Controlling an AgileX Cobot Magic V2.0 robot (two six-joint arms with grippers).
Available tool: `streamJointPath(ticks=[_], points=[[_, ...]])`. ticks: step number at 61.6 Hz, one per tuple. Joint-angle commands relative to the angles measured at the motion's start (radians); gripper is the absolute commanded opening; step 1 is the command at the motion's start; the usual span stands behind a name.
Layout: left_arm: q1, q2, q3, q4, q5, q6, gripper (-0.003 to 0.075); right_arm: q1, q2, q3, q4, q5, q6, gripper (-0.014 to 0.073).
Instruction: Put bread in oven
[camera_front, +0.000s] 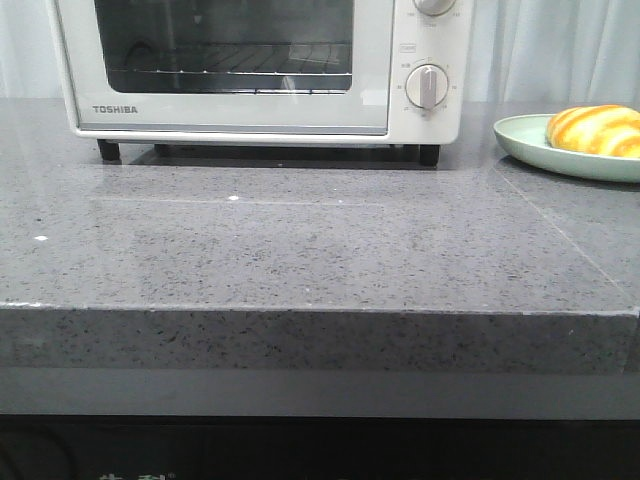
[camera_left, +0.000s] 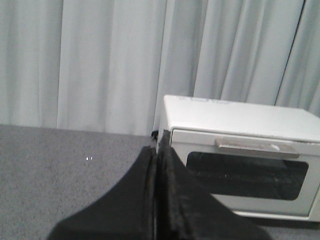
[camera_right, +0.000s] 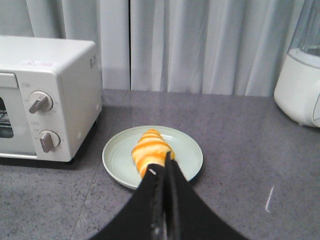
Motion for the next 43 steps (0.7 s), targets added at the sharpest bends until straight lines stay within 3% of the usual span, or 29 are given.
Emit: streamJointPath(ticks=[1, 37, 43], points=[[0.003, 0.074, -0.034, 0.0, -0.04, 0.001, -0.0018, -0.006, 0.066, -0.035, -0.015, -0.05, -0.006, -0.0069], [0.003, 0.326, -0.028, 0.0, -0.005, 0.001, -0.0018, -0.006, 0.277, -0.03, -0.015, 0.0, -0.006, -0.0065], [0.003, 0.345, -0.028, 0.0, -0.005, 0.001, -0.0018, -0.006, 0.281, -0.03, -0.015, 0.003, -0.006, 0.0007]])
